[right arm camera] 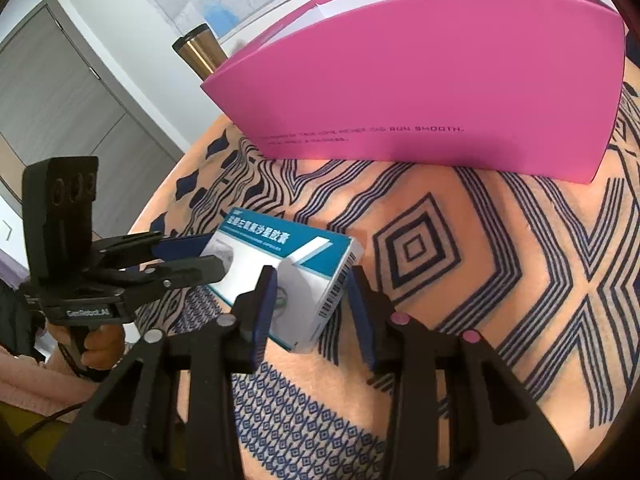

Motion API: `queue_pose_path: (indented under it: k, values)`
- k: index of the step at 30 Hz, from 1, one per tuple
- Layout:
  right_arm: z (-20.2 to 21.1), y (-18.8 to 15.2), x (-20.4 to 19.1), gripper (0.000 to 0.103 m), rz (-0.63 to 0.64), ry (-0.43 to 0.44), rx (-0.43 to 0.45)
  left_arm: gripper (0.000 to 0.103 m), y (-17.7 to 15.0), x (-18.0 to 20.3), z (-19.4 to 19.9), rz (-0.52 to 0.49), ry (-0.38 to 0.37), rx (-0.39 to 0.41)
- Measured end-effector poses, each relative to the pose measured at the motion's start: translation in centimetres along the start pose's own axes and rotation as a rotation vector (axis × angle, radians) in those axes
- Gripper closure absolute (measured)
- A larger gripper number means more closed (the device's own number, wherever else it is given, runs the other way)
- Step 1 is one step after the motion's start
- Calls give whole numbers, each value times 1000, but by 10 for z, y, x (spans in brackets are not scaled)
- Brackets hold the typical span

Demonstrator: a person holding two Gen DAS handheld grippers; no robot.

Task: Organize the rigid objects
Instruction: 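Grasp the medicine carton with the left gripper and lift it, then carry the medicine carton over the magenta box with the left gripper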

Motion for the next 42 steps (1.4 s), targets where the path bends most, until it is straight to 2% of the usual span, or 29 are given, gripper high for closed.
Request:
queue_pose_path:
  k: [4,16,25,42]
  values:
    - [2,2,-1,69,3,-7,5,59,2,2,3,0,-4,9]
    - [32,24,-10,69,54,-29,84,59,25,17,27,-45,-25,86]
    - [53,47,-16,69,94,-46,161,59,48,30,41,-93,2,150]
    - [62,65,-18,69,127,-59,200,59,65,33,46,-119,23,184]
Point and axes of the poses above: each gripper's, at about its wrist camera, not at the fingertips, and z roughly against the way its jaws point, x to its right, y to its top, the point moved 1 cm from there along -z, roughly the way its jaws point, and after that the axes turned 3 degrees about -y, right-handed, at the moved point
